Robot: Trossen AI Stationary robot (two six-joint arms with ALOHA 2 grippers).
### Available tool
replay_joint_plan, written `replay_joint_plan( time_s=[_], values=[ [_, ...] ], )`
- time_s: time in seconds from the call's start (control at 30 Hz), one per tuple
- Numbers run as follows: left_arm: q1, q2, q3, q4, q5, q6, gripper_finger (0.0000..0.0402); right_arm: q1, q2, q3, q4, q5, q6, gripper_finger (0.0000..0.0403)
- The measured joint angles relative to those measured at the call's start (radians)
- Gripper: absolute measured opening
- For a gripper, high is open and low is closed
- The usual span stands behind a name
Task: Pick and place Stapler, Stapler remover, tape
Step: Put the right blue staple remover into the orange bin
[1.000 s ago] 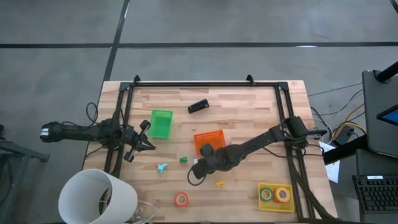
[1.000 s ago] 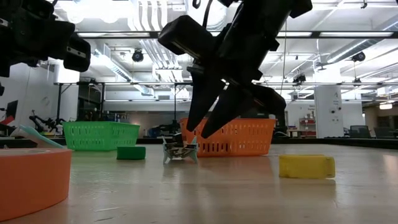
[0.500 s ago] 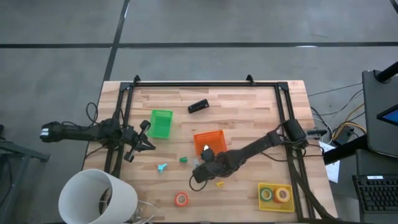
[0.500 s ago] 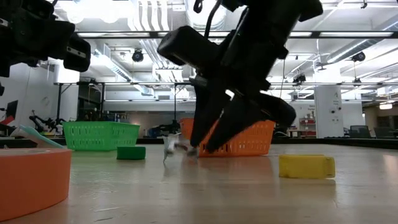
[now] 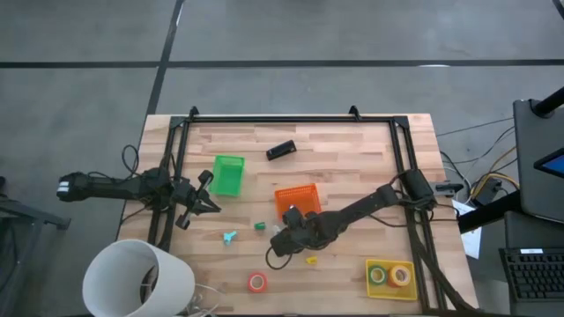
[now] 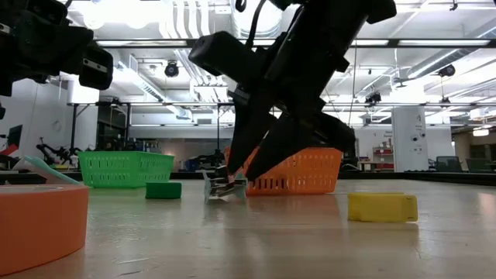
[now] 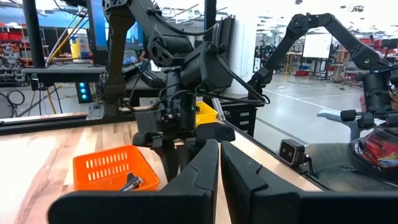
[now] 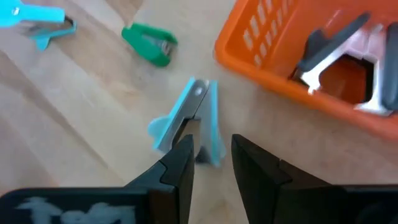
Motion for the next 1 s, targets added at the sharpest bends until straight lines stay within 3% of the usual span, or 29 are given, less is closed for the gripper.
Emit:
replay_joint_plan(
  time_s=[0.27,0.83,1.0],
  values=[
    [0.000,0.000,0.000,0.000,0.000,0.000,0.0023,0.001,0.008,-0.001,0.002,0.008,-0.003,0.0091],
    [0.000,0.000,0.000,-0.001,0.000,0.000,0.0023,0.001,0.021,-0.002,0.017,0.025,-0.046,0.0014],
    [0.000,0.000,0.000,-0.001,0.000,0.000,0.0023,0.003,0.021,0.005,0.017,0.031,-0.073,0.0009]
  ],
)
